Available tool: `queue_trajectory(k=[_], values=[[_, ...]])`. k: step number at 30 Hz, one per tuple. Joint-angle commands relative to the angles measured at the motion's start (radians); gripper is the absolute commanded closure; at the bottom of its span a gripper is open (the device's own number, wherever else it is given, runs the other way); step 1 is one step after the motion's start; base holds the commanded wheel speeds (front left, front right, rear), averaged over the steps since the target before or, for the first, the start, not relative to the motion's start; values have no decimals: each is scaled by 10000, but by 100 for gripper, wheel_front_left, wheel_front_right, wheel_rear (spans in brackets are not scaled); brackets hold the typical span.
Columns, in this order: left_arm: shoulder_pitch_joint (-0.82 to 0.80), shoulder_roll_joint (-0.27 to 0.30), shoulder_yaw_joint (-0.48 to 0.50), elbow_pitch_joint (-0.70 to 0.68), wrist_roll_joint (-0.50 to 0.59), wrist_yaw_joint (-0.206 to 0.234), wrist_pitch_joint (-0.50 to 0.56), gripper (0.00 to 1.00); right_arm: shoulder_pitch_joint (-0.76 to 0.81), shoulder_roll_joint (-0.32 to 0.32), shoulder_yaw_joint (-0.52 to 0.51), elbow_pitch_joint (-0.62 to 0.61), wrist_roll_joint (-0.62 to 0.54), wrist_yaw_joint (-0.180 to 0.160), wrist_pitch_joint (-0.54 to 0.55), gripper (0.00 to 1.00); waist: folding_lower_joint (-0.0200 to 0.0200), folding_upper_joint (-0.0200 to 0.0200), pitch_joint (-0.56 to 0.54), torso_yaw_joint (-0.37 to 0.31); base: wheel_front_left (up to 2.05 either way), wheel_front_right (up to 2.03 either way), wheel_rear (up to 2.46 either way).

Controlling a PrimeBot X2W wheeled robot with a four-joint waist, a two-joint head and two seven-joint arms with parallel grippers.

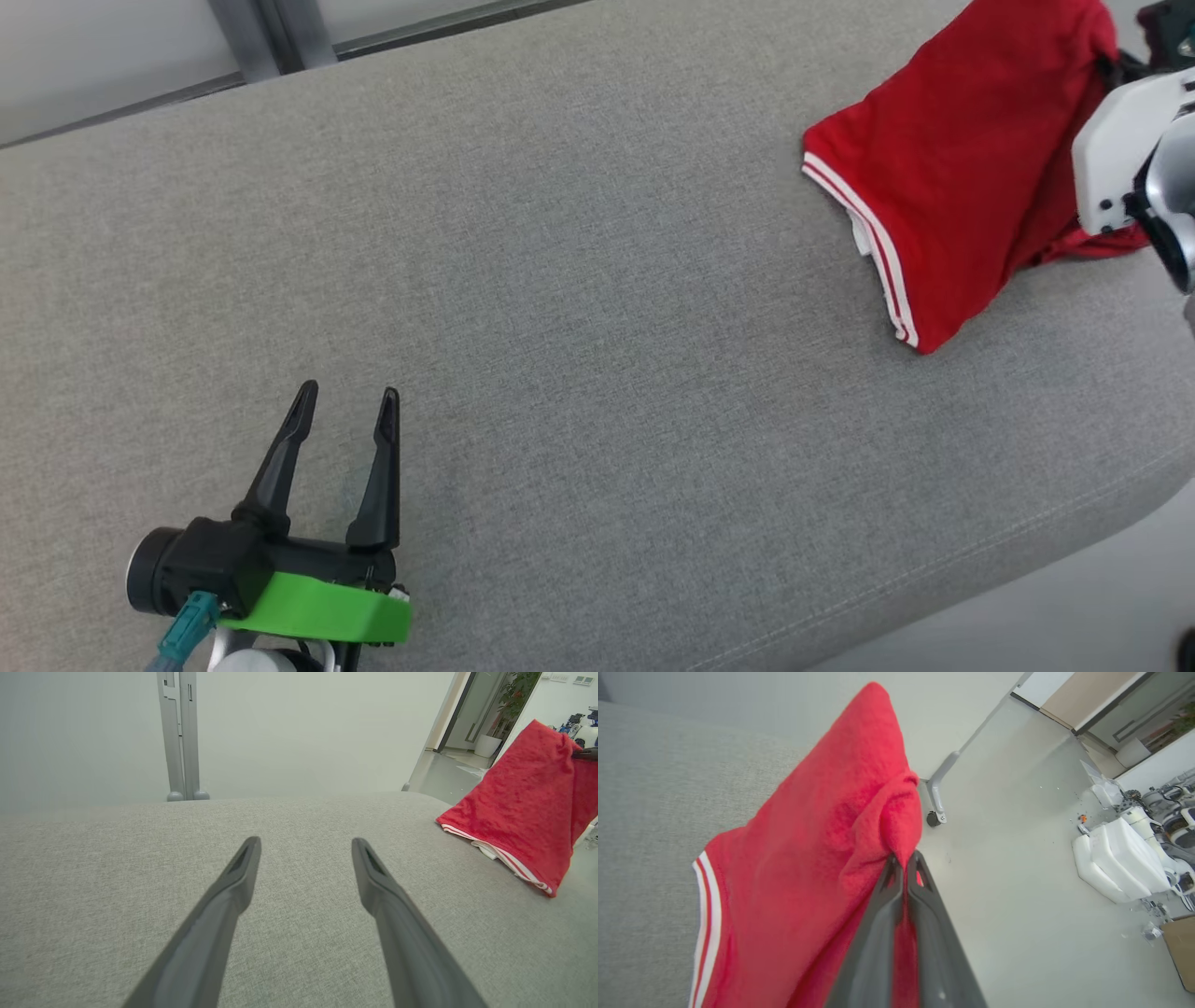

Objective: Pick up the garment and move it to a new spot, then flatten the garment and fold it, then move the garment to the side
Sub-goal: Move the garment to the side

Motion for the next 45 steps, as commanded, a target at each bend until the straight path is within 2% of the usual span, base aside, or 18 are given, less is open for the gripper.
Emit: queue_trajectory(k=[1,6,14,15,16,17,21,24,30,35,38,42,45], values=[[-197,167,-28,-58,72,-28,0,0,-190,13,-431,301,-174,-24,-248,100,-1,0,435,-98,0,0,0],[-338,502,-192,-256,79,-28,0,0,-365,-158,-2101,1204,-945,-26,-912,100,-1,0,868,169,0,0,0],[-275,950,-499,-660,167,-28,0,0,-125,-415,-5742,2181,-2675,-26,-1697,100,-1,0,1399,785,0,0,0],[-239,991,-496,-719,180,-28,0,0,-51,-438,-6274,2177,-3044,-26,-1768,94,-1,0,1451,852,0,0,0],[-217,1030,-497,-776,181,-28,0,0,43,-392,-6656,2164,-3369,-24,-1791,38,-1,0,1486,900,0,0,0],[-198,1057,-443,-853,179,-28,0,0,142,-289,-7100,2096,-3748,-24,-1801,0,-1,0,1513,944,0,0,0],[-180,888,-213,-1077,90,-28,0,0,372,247,-8432,1417,-5070,-24,-2326,0,-1,0,1482,1043,0,0,0],[-144,723,-63,-1112,66,-28,0,0,459,755,-8850,1003,-5779,-24,-3028,0,-1,0,1300,1089,0,0,0],[3,359,117,-824,-102,-28,0,0,540,1708,-8155,812,-6354,-23,-4378,0,-1,0,585,1311,0,0,0],[237,66,384,-533,-326,-28,-2,0,1319,2525,-6904,465,-5715,-24,-4762,0,-1,0,-250,1671,0,0,0],[448,-137,776,-326,-300,-28,0,0,2352,3098,-5848,-800,-4565,-23,-4763,0,-1,0,-744,1933,0,0,0],[674,-335,1236,-65,-173,-28,0,0,4199,3367,-4690,-2663,-3169,-23,-4763,0,-1,0,-1278,2182,0,0,0],[887,-463,1558,195,-124,-28,0,0,5533,3560,-4206,-3736,-2390,-23,-4764,0,-1,0,-1718,2359,0,0,0]])
